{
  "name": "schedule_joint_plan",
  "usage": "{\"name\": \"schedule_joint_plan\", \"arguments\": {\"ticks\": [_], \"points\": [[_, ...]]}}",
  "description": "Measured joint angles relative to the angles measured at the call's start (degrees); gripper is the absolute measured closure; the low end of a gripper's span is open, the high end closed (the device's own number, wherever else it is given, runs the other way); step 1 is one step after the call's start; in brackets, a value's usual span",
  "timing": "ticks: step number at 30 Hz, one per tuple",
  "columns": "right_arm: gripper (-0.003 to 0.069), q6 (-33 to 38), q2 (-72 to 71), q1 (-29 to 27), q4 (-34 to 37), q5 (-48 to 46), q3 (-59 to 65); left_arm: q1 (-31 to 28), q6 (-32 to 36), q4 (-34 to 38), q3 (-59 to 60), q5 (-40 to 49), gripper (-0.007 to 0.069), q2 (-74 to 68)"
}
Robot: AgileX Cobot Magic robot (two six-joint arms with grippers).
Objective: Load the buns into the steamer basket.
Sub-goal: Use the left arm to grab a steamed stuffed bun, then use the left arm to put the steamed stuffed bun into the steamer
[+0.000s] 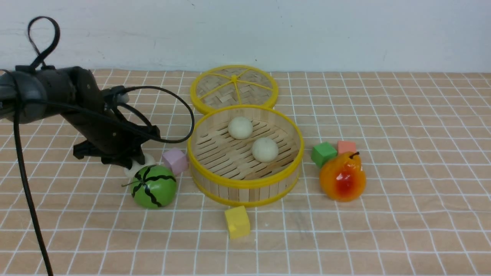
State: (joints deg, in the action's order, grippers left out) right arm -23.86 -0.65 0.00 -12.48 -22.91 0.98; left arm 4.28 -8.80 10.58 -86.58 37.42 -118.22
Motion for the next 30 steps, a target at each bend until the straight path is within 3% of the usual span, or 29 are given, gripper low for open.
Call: {"name": "schedule_joint_plan", "arguments": {"ticks": [2, 3, 7, 13, 16, 22, 29, 30], "points": [[0.0418, 0.0, 0.0, 0.0, 0.0, 0.0, 0.0, -0.1, 0.2, 0.0, -0.8, 1.1, 0.0509, 0.1], [0.0418, 0.0, 0.0, 0.0, 0.0, 0.0, 0.0, -0.1, 1.4, 0.0, -2.8, 3.5, 0.0582, 0.4], [0.0418, 0.0, 0.0, 0.0, 0.0, 0.0, 0.0, -0.1, 4.6, 0.3, -9.6, 11.1, 0.0638, 1.8], [0.0418, 0.0, 0.0, 0.0, 0.0, 0.0, 0.0, 1.1, 7.2, 5.5, -19.6, 17.4, 0.0638, 4.8], [0.0418, 0.0, 0.0, 0.0, 0.0, 0.0, 0.0, 5.1, 9.4, 10.4, -21.3, 18.9, 0.0638, 5.3], [0.0418, 0.0, 0.0, 0.0, 0.0, 0.0, 0.0, 11.6, 10.2, 12.0, -21.4, 17.8, 0.0634, 0.4], [0.0418, 0.0, 0.0, 0.0, 0.0, 0.0, 0.0, 16.4, 7.5, 7.8, -21.4, 13.0, 0.054, -7.5], [0.0418, 0.0, 0.0, 0.0, 0.0, 0.0, 0.0, 17.2, 5.3, 6.0, -21.4, 12.2, 0.0484, -8.2]]}}
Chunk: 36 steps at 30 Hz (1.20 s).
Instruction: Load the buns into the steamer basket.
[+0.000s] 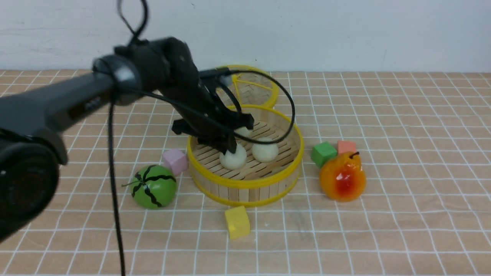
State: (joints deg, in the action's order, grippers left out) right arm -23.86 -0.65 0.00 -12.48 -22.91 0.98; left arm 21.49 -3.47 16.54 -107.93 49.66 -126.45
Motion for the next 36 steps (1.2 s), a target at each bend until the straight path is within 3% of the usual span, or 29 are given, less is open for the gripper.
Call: {"name": "schedule_joint_plan", "arguments": {"ticks": [4, 5, 8, 13, 20, 24, 30, 36], "points": [[0.0418, 0.0, 0.0, 0.0, 0.0, 0.0, 0.0, 1.0, -3.2, -2.9, 0.0, -0.3, 0.0302, 0.2], [0.0418, 0.0, 0.0, 0.0, 0.0, 0.0, 0.0, 1.0, -3.2, -3.0, 0.0, -0.3, 0.0302, 0.3], [0.0418, 0.0, 0.0, 0.0, 0.0, 0.0, 0.0, 1.1, -3.7, -4.2, 0.0, 2.4, 0.0174, 1.7], [0.0418, 0.0, 0.0, 0.0, 0.0, 0.0, 0.0, 0.7, -3.8, -5.9, 0.0, 8.8, 0.011, 7.8], [0.0418, 0.0, 0.0, 0.0, 0.0, 0.0, 0.0, 0.7, -3.7, -8.3, 0.0, 20.1, 0.0103, 25.8], [0.0418, 0.0, 0.0, 0.0, 0.0, 0.0, 0.0, 0.7, -3.8, -8.5, 0.7, 21.2, 0.0106, 33.3], [0.0418, 0.0, 0.0, 0.0, 0.0, 0.0, 0.0, 0.7, -6.8, -12.4, 11.3, 21.2, 0.0156, 51.3], [0.0418, 0.0, 0.0, 0.0, 0.0, 0.0, 0.0, 0.7, -9.5, -19.0, 31.7, 21.2, 0.027, 72.3]]}}
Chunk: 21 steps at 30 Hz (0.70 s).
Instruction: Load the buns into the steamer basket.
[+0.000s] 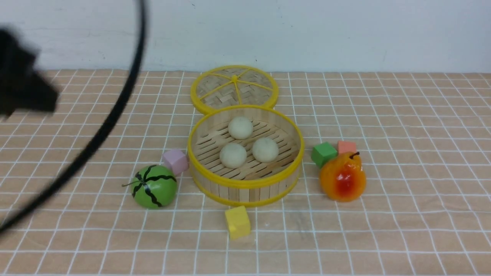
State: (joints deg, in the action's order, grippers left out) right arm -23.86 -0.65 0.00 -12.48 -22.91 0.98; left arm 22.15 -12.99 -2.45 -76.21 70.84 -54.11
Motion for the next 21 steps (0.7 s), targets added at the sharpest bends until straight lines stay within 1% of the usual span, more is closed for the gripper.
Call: {"name": "schedule_joint_plan", "arguments": {"ticks": [3, 4, 5, 6, 7, 9, 10, 11, 12, 16, 21], "points": [[0.0418, 0.0, 0.0, 0.0, 0.0, 0.0, 0.0, 0.0, -2.9, -0.3, 11.0, -1.4, 0.0347, 10.0], [0.0418, 0.0, 0.0, 0.0, 0.0, 0.0, 0.0, 0.0, -3.4, -0.3, 12.4, -1.7, 0.0358, 10.7], [0.0418, 0.0, 0.0, 0.0, 0.0, 0.0, 0.0, 0.0, -5.5, -0.3, 18.0, -4.5, 0.0403, 16.7], [0.0418, 0.0, 0.0, 0.0, 0.0, 0.0, 0.0, 0.0, -5.5, -0.3, 18.0, -4.9, 0.0403, 16.7], [0.0418, 0.0, 0.0, 0.0, 0.0, 0.0, 0.0, 0.0, -7.4, -0.3, 23.3, -7.8, 0.0442, 21.9], [0.0418, 0.0, 0.0, 0.0, 0.0, 0.0, 0.0, 0.0, -9.3, -0.4, 29.4, -11.4, 0.0492, 27.3], [0.0418, 0.0, 0.0, 0.0, 0.0, 0.0, 0.0, 0.0, -9.8, -0.4, 32.6, -13.4, 0.0524, 31.1], [0.0418, 0.0, 0.0, 0.0, 0.0, 0.0, 0.0, 0.0, -9.8, -0.4, 33.2, -13.6, 0.0529, 31.6], [0.0418, 0.0, 0.0, 0.0, 0.0, 0.0, 0.0, 0.0, -10.2, -0.4, 37.2, -15.5, 0.0565, 35.7], [0.0418, 0.0, 0.0, 0.0, 0.0, 0.0, 0.0, 0.0, -10.3, 0.2, 42.8, -17.1, 0.0634, 40.6], [0.0418, 0.0, 0.0, 0.0, 0.0, 0.0, 0.0, 0.0, -10.7, 0.9, 44.2, -20.5, 0.0638, 41.7]]}}
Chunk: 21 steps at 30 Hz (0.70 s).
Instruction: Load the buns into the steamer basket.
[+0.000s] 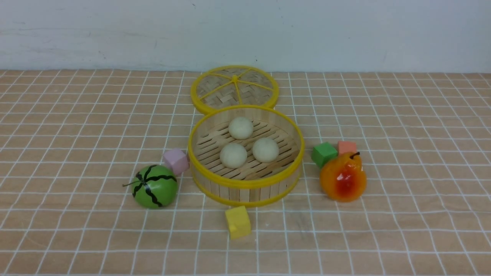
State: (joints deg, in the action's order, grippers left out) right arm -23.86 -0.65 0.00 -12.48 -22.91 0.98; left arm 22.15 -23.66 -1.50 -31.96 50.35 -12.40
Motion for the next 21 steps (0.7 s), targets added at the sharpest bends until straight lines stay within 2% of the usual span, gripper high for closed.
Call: {"name": "schedule_joint_plan", "arguments": {"ticks": [4, 18, 21], "points": [[0.0418, 0.0, 0.0, 0.0, 0.0, 0.0, 0.0, 0.0, -0.6, 0.1, 0.0, -3.1, 0.0638, 0.2], [0.0418, 0.0, 0.0, 0.0, 0.0, 0.0, 0.0, 0.0, -0.7, 0.0, 0.2, -3.8, 0.0638, 0.3], [0.0418, 0.0, 0.0, 0.0, 0.0, 0.0, 0.0, -0.7, -0.7, -2.9, 2.4, -9.2, 0.0638, 0.6]]}}
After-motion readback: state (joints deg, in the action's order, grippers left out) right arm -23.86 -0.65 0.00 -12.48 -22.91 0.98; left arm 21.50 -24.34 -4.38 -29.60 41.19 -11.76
